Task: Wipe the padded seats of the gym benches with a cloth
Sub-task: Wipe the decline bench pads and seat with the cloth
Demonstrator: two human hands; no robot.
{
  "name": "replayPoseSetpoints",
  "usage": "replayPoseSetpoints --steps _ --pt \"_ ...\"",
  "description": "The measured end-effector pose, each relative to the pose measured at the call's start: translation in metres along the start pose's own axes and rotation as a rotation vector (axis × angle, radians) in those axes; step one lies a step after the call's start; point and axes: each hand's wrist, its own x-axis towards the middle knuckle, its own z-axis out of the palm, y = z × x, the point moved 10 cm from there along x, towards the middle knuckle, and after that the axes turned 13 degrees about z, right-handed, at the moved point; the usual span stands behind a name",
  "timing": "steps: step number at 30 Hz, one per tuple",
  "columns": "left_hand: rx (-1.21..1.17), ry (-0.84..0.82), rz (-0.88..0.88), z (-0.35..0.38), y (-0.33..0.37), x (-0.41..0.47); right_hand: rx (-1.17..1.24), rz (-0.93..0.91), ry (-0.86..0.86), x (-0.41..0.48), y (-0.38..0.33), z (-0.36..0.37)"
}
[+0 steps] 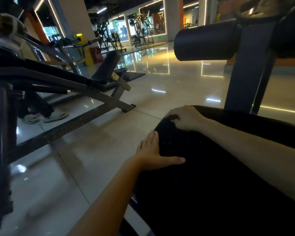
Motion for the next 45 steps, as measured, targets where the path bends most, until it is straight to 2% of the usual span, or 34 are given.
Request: replayPoseSetpoints --steps 3,5,6,8,11,13,16,19,23,25,30,33,36,39,42,45 --pt "-0.05 -0.01 0.014 0.001 0.003 -0.002 0.116 -0.161 -0.235 -0.055 -0.022 0.004" --pt "-0.062 0.019 0.017 -0.002 0.003 -0.004 0.169 -0.235 -0.32 -0.076 -0.028 0.007" --pt "-0.066 0.027 0.023 -0.003 0.003 -0.004 0.175 -0.251 -0.303 -0.075 -0.029 0.004" --pt "-0.072 0.04 0.044 -0.003 0.004 -0.004 0.132 -0.206 -0.15 -0.05 -0.017 -0.003" --pt "-0.088 0.073 0.072 -0.003 0.002 0.002 0.024 0.142 0.078 0.018 0.033 -0.011" --pt "-0.113 0.082 0.069 -0.003 -0.003 0.004 -0.05 0.26 0.108 0.043 0.041 -0.005" --pt "-0.133 0.062 0.087 -0.003 -0.004 0.005 -0.039 0.126 0.027 0.04 0.014 0.006" --pt "-0.153 0.062 0.085 -0.004 -0.004 0.003 0.091 -0.061 -0.097 -0.008 -0.016 0.007" --pt "-0.185 0.089 0.047 -0.006 -0.003 0.001 0.204 -0.18 -0.334 -0.09 -0.044 0.009" --pt "-0.154 0.096 0.059 -0.009 0.002 -0.001 0.242 -0.188 -0.39 -0.119 -0.049 0.011" --pt "-0.256 0.043 0.047 -0.011 0.003 -0.007 0.177 -0.2 -0.226 -0.107 -0.052 0.002" --pt "-0.41 -0.021 0.023 -0.014 0.008 -0.02 0.068 -0.007 -0.048 -0.048 -0.016 -0.007" --pt "-0.421 -0.022 -0.004 -0.029 -0.006 -0.034 0.078 0.1 0.051 -0.026 0.008 -0.008" --pt "-0.489 -0.019 -0.071 -0.023 -0.041 -0.054 0.181 0.044 -0.067 -0.061 -0.013 0.001" --pt "-0.634 0.039 -0.084 -0.012 -0.057 -0.066 0.279 -0.142 -0.238 -0.134 -0.058 0.009" --pt "-0.556 0.054 -0.082 -0.017 -0.058 -0.058 0.318 -0.222 -0.304 -0.187 -0.073 0.01"
